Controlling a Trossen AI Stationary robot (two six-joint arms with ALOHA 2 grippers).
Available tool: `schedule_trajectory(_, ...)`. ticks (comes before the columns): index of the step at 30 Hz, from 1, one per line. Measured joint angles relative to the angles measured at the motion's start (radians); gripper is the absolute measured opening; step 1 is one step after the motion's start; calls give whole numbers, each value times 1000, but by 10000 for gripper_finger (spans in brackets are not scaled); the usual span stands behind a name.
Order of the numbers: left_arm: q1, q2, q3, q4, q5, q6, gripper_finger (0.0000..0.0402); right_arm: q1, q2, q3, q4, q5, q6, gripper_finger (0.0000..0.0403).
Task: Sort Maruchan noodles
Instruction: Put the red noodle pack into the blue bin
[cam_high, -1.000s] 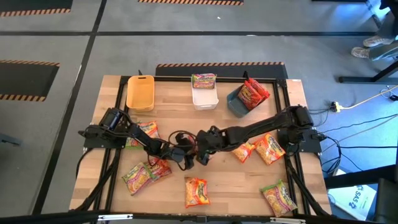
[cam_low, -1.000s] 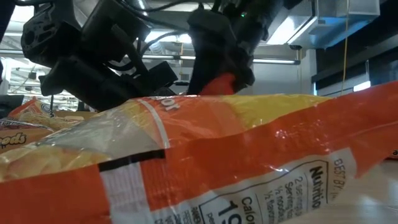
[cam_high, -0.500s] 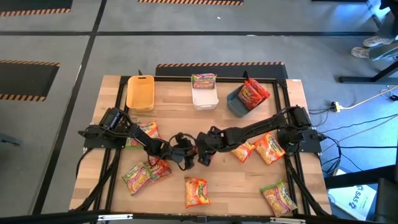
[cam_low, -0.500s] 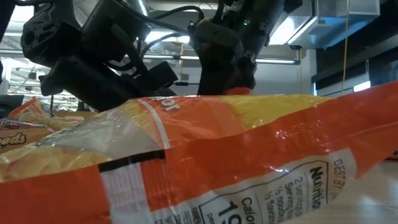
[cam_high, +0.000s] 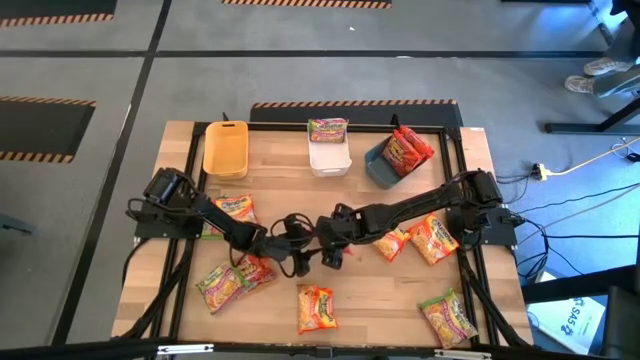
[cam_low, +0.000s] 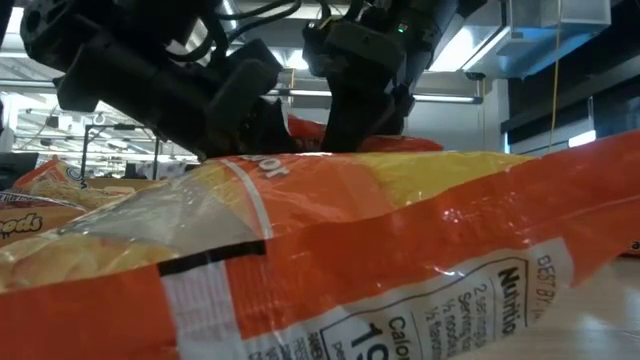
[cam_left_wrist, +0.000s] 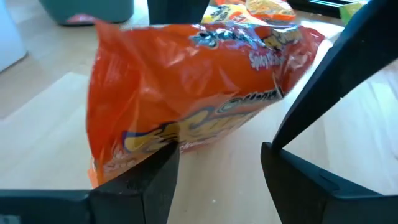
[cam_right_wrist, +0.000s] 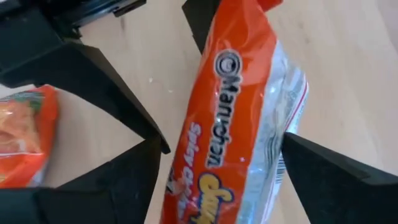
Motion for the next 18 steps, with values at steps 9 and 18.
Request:
schedule_trajectory(9,5,0,0,16,-15,-10,223,-1,2,0,-47,110,-16,303)
schedule_trajectory(18,0,-6,4,30,-4,-10,223,-9,6,-3,-89,124,-35,170)
